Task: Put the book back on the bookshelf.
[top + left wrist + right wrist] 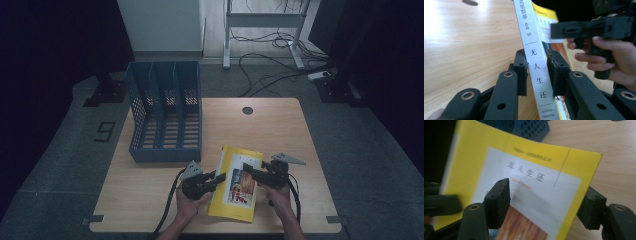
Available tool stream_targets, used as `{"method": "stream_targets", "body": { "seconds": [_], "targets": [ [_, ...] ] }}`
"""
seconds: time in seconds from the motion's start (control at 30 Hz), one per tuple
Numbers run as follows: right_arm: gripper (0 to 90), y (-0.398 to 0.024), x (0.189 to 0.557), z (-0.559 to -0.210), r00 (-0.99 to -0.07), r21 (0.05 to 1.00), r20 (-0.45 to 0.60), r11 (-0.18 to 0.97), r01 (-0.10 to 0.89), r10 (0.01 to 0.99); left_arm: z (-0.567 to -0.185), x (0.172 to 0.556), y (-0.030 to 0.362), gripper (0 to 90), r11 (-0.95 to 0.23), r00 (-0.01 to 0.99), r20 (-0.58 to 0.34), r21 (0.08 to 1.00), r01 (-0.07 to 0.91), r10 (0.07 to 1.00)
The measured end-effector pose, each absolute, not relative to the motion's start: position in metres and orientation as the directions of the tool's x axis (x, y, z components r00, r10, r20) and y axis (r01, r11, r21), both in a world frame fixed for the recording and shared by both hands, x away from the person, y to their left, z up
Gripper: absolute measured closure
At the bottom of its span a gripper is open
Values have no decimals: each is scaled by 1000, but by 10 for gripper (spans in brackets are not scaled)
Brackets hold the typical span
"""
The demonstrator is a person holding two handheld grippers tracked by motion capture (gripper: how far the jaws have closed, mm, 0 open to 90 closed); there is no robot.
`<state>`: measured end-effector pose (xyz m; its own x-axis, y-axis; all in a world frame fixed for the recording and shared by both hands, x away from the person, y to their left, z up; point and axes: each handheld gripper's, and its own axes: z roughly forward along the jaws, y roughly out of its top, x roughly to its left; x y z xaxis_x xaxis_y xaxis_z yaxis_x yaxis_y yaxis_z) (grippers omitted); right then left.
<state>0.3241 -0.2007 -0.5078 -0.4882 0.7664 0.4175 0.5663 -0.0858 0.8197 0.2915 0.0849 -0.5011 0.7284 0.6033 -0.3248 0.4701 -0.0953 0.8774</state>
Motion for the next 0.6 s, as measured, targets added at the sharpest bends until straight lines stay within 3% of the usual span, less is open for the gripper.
{"method": "stream_targets", "body": {
  "seconds": [0.4, 0.6],
  "targets": [
    [155, -204, 331, -517, -441, 781, 466, -121, 613, 767, -500, 289, 84, 734, -98, 739, -320, 882, 461, 592],
    [173, -204, 331, -516, -450, 764, 509, -144, 628, 734, -499, 289, 84, 734, -105, 745, -316, 883, 457, 587]
  ]
}}
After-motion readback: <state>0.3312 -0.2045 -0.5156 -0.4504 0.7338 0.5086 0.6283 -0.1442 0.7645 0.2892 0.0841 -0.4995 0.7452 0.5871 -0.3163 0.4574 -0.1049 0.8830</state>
